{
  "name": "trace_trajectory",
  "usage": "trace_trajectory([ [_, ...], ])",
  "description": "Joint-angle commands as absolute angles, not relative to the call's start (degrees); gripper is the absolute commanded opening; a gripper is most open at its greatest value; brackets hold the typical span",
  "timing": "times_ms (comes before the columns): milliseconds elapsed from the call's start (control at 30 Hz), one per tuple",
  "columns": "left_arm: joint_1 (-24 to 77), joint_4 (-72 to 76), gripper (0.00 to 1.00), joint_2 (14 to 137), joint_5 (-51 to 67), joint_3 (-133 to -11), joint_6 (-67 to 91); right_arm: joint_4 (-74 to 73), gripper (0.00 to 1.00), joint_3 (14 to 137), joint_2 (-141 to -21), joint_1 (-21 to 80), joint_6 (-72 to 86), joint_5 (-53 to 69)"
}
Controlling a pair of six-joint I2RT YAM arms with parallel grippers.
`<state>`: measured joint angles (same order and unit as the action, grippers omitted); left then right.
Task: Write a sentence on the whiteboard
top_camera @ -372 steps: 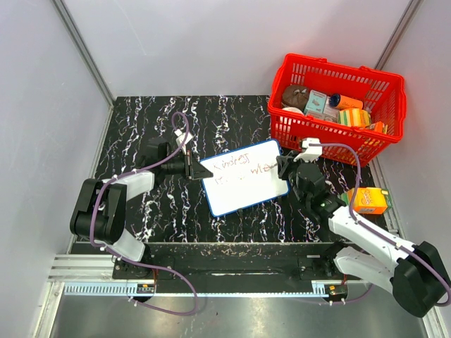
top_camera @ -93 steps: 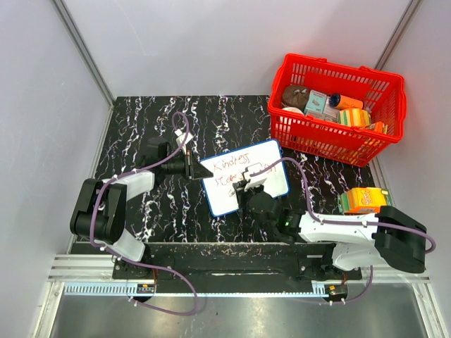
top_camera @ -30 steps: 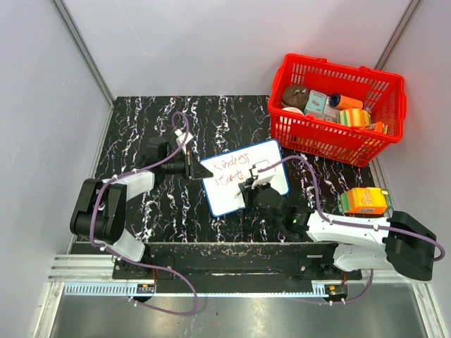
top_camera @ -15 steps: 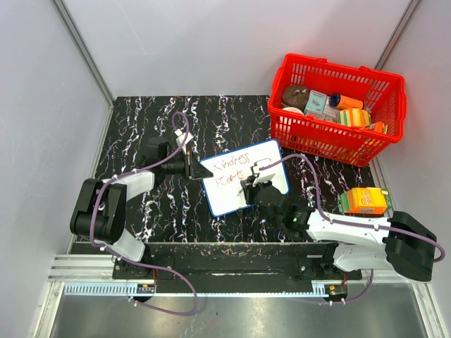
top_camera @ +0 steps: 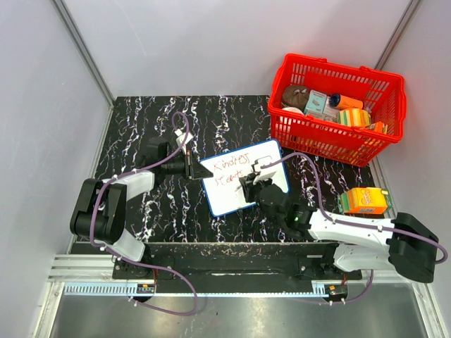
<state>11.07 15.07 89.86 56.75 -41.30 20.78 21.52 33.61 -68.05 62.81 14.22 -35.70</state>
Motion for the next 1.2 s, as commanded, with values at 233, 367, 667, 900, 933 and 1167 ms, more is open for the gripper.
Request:
trace_trajectory([
  [233,10.7,14.1,0.0,92.2,40.6,-41.5,10.6,22.8,0.0,33.0,-64.9,61.2,13.4,-38.6],
  [367,10.7,14.1,0.0,92.2,40.5,-41.5,10.6,22.9,0.0,32.8,-65.7,60.6,13.9,-38.0],
  [667,10.7,14.1,0.0,92.2,40.5,-41.6,10.5,22.9,0.0,31.8,-66.9,60.5,15.6,-36.9],
  [900,10.7,14.0,0.0,92.2,40.5,-41.6,10.5,21.2,0.0,31.3,-66.4,60.5,16.5,-35.9],
  [933,10.8,14.1,0.0,92.2,40.5,-41.6,10.5,20.8,0.0,31.2,-66.4,60.5,16.9,-35.7],
  [1167,10.7,14.0,0.0,92.2,40.5,-41.6,10.5,18.5,0.0,30.1,-65.0,60.5,18.4,-35.0],
])
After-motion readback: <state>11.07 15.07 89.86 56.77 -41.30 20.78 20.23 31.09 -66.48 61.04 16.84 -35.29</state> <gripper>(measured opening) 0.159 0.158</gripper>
